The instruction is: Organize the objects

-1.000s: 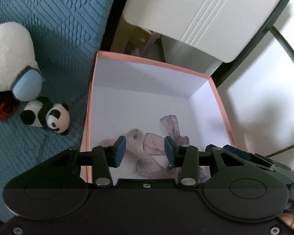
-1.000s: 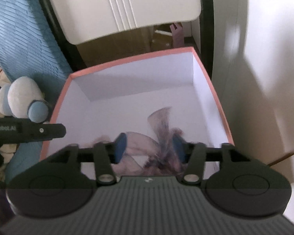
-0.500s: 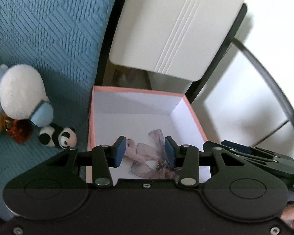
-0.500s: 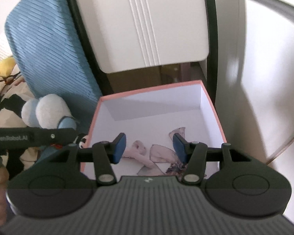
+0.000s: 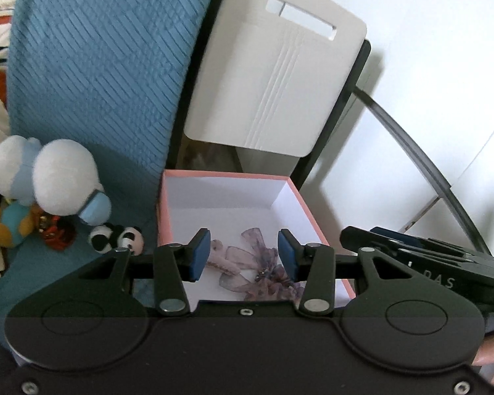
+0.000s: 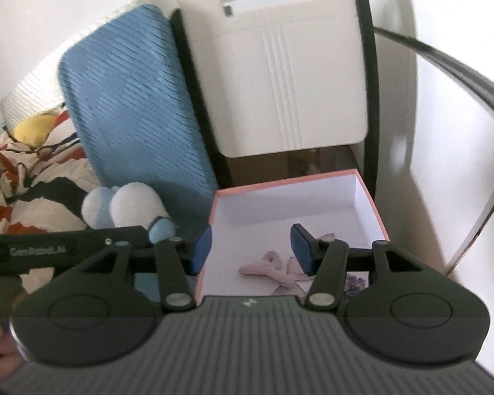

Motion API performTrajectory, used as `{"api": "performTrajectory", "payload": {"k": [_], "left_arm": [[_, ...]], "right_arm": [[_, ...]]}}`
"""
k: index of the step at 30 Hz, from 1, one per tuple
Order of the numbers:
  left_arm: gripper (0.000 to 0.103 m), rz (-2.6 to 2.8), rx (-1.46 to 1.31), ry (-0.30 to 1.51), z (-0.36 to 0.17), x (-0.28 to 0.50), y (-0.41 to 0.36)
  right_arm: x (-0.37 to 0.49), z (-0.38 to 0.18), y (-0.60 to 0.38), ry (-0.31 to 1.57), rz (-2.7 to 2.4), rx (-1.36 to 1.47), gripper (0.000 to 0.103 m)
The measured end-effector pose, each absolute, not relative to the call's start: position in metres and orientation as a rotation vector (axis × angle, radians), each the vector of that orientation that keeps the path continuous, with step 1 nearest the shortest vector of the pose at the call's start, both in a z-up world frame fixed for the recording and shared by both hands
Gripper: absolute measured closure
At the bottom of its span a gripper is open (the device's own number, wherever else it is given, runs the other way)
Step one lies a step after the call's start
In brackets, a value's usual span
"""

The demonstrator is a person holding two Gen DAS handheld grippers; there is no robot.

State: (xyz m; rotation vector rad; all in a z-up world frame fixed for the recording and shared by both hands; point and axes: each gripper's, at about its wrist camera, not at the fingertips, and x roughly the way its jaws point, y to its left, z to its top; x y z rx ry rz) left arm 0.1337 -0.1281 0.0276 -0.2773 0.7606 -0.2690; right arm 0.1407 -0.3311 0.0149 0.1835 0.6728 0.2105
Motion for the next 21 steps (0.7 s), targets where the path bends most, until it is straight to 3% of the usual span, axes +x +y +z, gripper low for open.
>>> {"api": "performTrajectory", "payload": {"k": [4,18,19,20,21], "left_arm": [[0.041,-0.243,-0.254,0.72,0.037,0.108,-0.112],[0.006,-0.145,-0.252,0.681,0.044,0.041,-0.053],[0.003,-0.141,-0.249,0.677,0.043,0.038,-0.049],[0.002,-0.136,-0.247,0.67,0.042,0.033,-0.045],[0.002,-0.132,-0.246,0.666,0.042,0.03,-0.041]], "right_arm": [[0.119,0.024,-0.318,0.648,0.231,0.177,0.048],[0.065,0.027,-0.279,0.609,0.278,0.177,0.047],[0.063,0.026,-0.277,0.61,0.287,0.179,0.038],[0.061,0.025,-0.275,0.611,0.295,0.181,0.018],[0.058,0.024,-0.272,0.606,0.301,0.183,0.012]]}}
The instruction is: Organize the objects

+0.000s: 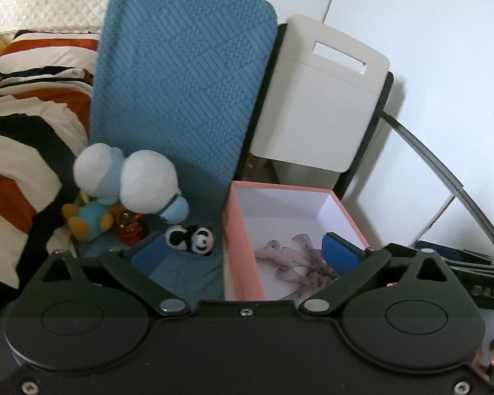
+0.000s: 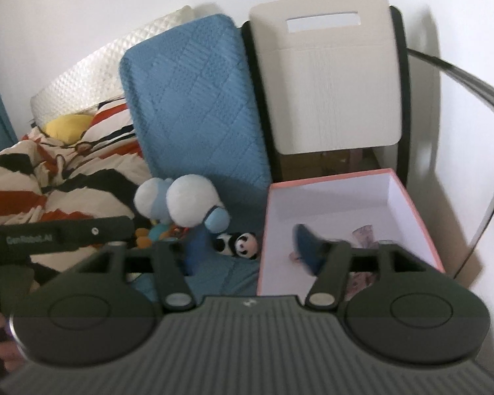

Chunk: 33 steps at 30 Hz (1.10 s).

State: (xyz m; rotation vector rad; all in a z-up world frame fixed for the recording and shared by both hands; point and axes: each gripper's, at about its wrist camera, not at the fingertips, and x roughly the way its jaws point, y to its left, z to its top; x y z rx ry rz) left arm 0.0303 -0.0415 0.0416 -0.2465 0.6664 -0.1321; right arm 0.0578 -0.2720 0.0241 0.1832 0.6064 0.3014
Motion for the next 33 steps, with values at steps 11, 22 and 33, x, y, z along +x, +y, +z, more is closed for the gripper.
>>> {"api": "performTrajectory", "payload": {"k": [11,22,33], "left_arm": [[0.001,-0.122,-0.244,0.654,0.028,0.014,-0.025],[0.001,-0.133,-0.234,0.692,-0.001,0.02,-0.018],[0.001,-0.104,-0.273,0.708,-0.033,0.02,0.0]], "right_arm": [[0.043,0.008,-0.247,0.588,0.315,0.166,0.012],[0.048,-0.021,-0.224,0.611,0.332,0.148,0.012],[0.05,-0.045,-0.217,0.621,0.339,0.148,0.012]]}}
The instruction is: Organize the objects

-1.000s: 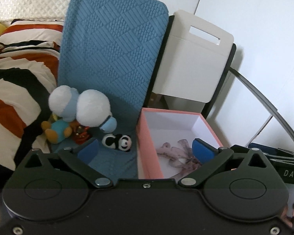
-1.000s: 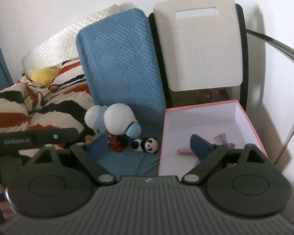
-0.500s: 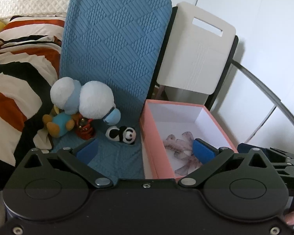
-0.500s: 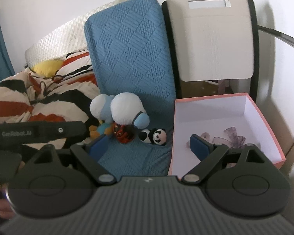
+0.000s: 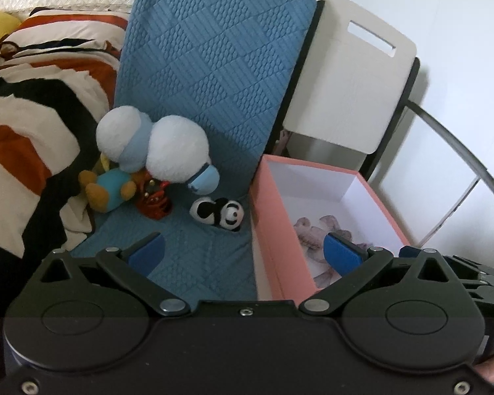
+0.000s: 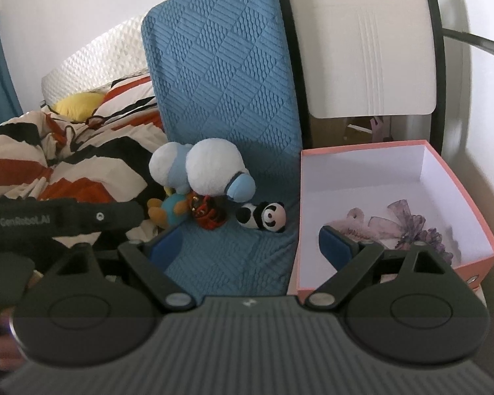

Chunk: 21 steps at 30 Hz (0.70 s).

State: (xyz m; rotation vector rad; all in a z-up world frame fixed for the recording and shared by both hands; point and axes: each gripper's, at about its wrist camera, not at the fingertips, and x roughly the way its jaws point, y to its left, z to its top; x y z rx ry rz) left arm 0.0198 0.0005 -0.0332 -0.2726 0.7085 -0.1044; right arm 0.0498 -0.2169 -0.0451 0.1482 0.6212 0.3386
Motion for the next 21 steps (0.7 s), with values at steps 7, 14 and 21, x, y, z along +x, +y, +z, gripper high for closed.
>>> {"api": "performTrajectory", "payload": {"k": [7,14,21], "left_arm": [[0.001,-0.076,-0.261,0.713,-0.053,0.014,0.013],[0.001,-0.05,-0.264,0.713,-0.059,0.005,0.028],[0.001,-0.043,-0.266,0.718,-0.065,0.011,0.035]], "right_arm": [[0.053,-0.064,-0.21,0.634,0.328,0.122,0.012],[0.054,-0.08,-0.203,0.653,0.334,0.125,0.012],[0.06,-0.091,-0.187,0.656,0.333,0.05,0.012]]}}
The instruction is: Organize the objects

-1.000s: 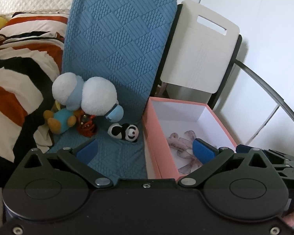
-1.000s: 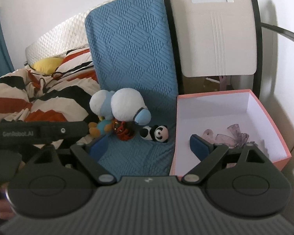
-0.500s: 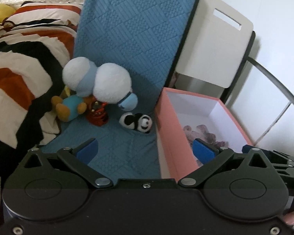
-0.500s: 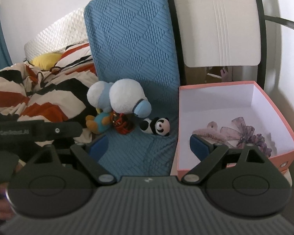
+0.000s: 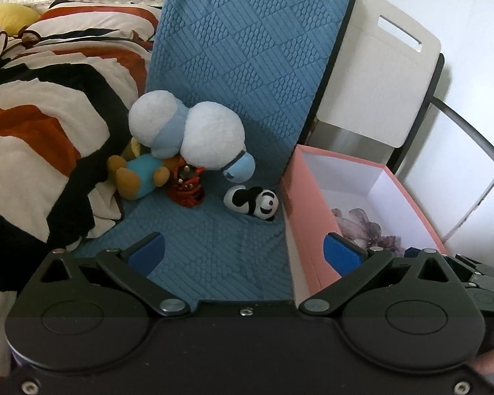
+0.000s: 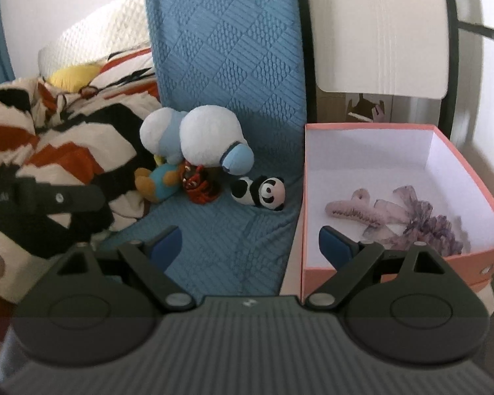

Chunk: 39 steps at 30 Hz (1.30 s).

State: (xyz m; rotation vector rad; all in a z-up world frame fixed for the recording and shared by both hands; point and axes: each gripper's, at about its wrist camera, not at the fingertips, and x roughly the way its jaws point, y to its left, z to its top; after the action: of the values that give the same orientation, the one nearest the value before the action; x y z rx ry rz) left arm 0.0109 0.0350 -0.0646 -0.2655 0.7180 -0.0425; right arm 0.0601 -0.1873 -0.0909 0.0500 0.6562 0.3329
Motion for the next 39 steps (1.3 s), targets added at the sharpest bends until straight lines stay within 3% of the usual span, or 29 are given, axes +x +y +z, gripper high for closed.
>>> {"api": "performTrajectory", "payload": {"k": [20,34,39], "left_arm": [[0.001,0.071,-0.339,0.671,-0.131,0.082,0.082],[0.004,0.104,-0.355,0.699,-0.188,0.124,0.119],[0.004,0.046,-0.366,0.717,-0.199,0.149,0.126]], "right_arm": [[0.118,-0.116,-0.164,0.672,0.371,0.019,0.012],[0.198,-0.128,-0.15,0.81,0.456,-0.079,0.025],[0.224,-0.132,-0.137,0.861,0.516,-0.182,0.026]]}}
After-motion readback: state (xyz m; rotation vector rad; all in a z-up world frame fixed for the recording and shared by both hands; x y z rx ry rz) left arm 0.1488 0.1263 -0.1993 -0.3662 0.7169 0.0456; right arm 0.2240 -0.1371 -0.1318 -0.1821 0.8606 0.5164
